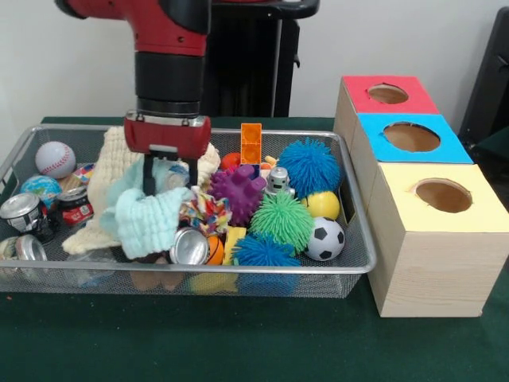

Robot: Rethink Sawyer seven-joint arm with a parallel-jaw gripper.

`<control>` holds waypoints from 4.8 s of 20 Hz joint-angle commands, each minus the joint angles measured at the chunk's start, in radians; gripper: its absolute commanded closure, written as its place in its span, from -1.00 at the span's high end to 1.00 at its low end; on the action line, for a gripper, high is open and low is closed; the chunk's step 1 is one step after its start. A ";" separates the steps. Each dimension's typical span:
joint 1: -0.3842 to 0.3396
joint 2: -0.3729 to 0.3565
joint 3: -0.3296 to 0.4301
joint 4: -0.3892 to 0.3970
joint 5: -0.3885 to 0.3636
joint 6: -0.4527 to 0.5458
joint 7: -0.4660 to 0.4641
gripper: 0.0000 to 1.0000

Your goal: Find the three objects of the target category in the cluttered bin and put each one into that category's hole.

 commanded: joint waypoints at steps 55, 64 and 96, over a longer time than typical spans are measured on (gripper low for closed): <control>0.203 0.077 -0.244 -0.128 0.241 0.237 0.258 1.00; 0.192 0.131 -0.251 -0.154 0.243 0.406 0.168 1.00; 0.241 -0.039 -0.273 -0.221 0.207 0.651 0.123 -1.00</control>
